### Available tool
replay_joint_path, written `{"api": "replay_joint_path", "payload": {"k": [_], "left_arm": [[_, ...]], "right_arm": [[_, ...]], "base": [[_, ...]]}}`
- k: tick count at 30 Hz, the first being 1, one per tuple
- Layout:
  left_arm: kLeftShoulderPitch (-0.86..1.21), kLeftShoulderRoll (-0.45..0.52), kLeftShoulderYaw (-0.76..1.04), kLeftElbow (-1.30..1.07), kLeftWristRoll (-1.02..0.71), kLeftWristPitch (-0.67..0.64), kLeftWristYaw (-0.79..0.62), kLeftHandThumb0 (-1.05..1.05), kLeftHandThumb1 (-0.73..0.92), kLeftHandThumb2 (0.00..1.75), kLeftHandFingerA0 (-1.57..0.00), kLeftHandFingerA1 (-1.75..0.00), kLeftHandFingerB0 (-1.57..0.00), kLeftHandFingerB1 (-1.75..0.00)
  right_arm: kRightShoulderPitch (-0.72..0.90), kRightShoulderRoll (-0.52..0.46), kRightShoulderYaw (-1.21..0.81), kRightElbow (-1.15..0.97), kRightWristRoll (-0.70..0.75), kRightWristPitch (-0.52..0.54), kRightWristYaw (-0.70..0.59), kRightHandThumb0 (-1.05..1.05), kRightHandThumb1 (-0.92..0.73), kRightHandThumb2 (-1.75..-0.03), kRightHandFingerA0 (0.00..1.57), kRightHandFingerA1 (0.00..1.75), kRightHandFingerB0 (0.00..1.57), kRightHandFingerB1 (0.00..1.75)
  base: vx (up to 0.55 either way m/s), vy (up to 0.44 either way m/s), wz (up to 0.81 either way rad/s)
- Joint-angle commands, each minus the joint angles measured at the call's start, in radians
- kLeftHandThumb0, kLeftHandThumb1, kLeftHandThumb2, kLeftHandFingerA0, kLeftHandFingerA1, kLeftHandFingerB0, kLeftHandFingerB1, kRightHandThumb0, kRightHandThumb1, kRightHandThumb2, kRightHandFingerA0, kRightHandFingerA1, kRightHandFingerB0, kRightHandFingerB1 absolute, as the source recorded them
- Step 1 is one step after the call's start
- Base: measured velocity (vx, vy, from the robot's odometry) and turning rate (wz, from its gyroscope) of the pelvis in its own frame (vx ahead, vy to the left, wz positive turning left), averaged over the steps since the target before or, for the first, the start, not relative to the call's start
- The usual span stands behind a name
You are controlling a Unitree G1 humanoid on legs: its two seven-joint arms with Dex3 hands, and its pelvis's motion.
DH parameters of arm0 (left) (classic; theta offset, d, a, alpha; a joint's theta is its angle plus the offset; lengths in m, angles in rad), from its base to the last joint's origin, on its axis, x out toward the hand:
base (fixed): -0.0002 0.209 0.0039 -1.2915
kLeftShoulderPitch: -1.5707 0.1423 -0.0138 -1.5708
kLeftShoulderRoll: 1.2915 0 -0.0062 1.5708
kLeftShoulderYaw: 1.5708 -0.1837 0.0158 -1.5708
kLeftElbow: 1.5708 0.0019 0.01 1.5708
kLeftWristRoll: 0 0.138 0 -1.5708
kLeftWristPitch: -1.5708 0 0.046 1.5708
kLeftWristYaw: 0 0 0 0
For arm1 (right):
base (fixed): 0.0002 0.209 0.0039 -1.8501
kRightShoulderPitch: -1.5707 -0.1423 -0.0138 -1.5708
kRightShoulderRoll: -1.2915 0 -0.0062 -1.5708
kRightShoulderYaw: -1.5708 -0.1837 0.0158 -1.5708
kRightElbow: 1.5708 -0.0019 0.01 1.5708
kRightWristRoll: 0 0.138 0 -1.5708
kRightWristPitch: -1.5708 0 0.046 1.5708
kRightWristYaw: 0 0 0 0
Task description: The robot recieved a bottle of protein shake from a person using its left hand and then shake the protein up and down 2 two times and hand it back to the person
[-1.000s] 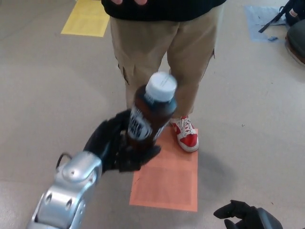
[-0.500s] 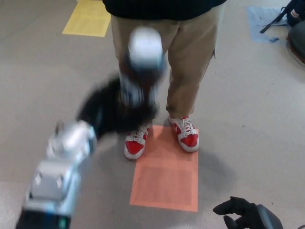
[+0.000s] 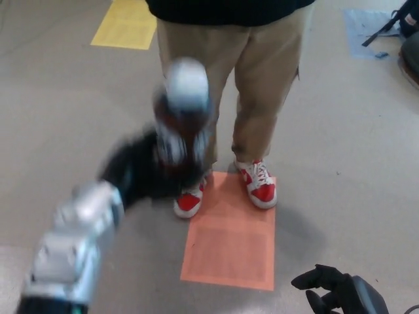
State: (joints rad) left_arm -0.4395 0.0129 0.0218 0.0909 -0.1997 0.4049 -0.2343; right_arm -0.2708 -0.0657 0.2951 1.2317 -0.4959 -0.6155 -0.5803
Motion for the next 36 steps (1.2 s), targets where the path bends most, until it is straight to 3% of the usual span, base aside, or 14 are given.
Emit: {"api": "replay_joint_path", "payload": {"k": [1, 5, 10, 12, 14, 15, 17, 18, 20, 27, 36], "left_arm": [[0.109, 0.006, -0.065, 0.048, 0.007, 0.013, -0.052, -0.2, 0.8, 0.67, -0.85, -1.41, -0.71, -1.03], [0.183, 0.035, -0.158, 0.199, 0.067, -0.044, -0.082, -0.23, 0.81, 0.68, -0.75, -1.49, -0.66, -1.05], [-0.019, -0.004, -0.01, -0.047, -0.071, 0.105, 0.004, -0.25, 0.84, 0.65, -0.77, -1.49, -0.66, -1.05], [-0.043, -0.015, 0.029, -0.098, -0.096, 0.105, 0.006, -0.22, 0.82, 0.69, -0.75, -1.56, -0.71, -1.15], [0.0, -0.029, 0.014, -0.086, -0.076, 0.085, -0.006, -0.18, 0.81, 0.69, -0.79, -1.52, -0.69, -1.09], [0.083, -0.004, -0.07, -0.024, -0.004, 0.071, -0.034, -0.22, 0.81, 0.64, -0.82, -1.39, -0.67, -1.0], [0.167, 0.023, -0.152, 0.037, 0.054, 0.029, -0.053, -0.23, 0.82, 0.64, -0.85, -1.39, -0.7, -1.03], [0.228, 0.036, -0.209, 0.121, 0.09, -0.03, -0.072, -0.23, 0.79, 0.71, -0.82, -1.48, -0.68, -1.06], [0.252, 0.047, -0.245, 0.141, 0.106, -0.052, -0.066, -0.25, 0.82, 0.64, -0.8, -1.45, -0.69, -1.07], [0.175, 0.037, -0.214, 0.009, 0.052, -0.002, -0.055, -0.25, 0.83, 0.68, -0.79, -1.42, -0.68, -1.03], [-0.01, 0.013, -0.133, -0.1, 0.009, 0.157, -0.02, -0.24, 0.83, 0.65, -0.79, -1.44, -0.67, -1.05]], "right_arm": [[0.004, -0.001, -0.006, 0.009, 0.014, -0.012, -0.001, -0.28, -0.77, -0.76, 0.88, 0.72, 0.83, 0.63], [-0.002, -0.009, -0.021, 0.012, 0.027, -0.01, 0.005, -0.28, -0.78, -0.75, 0.91, 0.66, 0.83, 0.62], [-0.008, -0.013, -0.028, 0.004, 0.031, 0.001, 0.032, -0.27, -0.79, -0.72, 0.89, 0.62, 0.8, 0.6], [-0.006, -0.005, -0.025, 0.005, 0.025, -0.006, 0.022, -0.25, -0.78, -0.72, 0.92, 0.62, 0.81, 0.62], [-0.012, -0.004, -0.026, 0.008, 0.026, -0.01, 0.023, -0.25, -0.78, -0.72, 0.92, 0.63, 0.81, 0.63], [-0.013, -0.006, -0.025, 0.006, 0.024, -0.005, 0.027, -0.25, -0.75, -0.76, 0.91, 0.64, 0.81, 0.63], [0.011, -0.007, -0.018, 0.002, 0.017, -0.009, 0.019, -0.25, -0.75, -0.75, 0.92, 0.63, 0.81, 0.63], [0.026, -0.01, -0.018, 0.001, 0.018, -0.02, 0.016, -0.24, -0.75, -0.77, 0.92, 0.64, 0.81, 0.64], [0.03, -0.011, -0.02, 0.001, 0.022, -0.025, 0.02, -0.25, -0.75, -0.78, 0.92, 0.64, 0.81, 0.64], [0.034, -0.014, -0.02, 0.0, 0.023, -0.008, 0.036, -0.25, -0.77, -0.73, 0.93, 0.61, 0.81, 0.63], [0.042, -0.019, -0.018, 0.0, 0.025, -0.017, 0.043, -0.24, -0.76, -0.73, 0.93, 0.61, 0.81, 0.64]], "base": [[0.0, 0.0, -0.09], [0.0, 0.0, 0.0], [0.0, 0.0, 0.04], [0.0, 0.0, 0.0], [0.0, 0.0, 0.0], [0.0, 0.0, 0.0], [0.0, 0.0, 0.0], [0.0, 0.0, 0.0], [0.0, 0.0, 0.0], [0.0, 0.0, 0.01], [0.0, 0.0, 0.0]]}}
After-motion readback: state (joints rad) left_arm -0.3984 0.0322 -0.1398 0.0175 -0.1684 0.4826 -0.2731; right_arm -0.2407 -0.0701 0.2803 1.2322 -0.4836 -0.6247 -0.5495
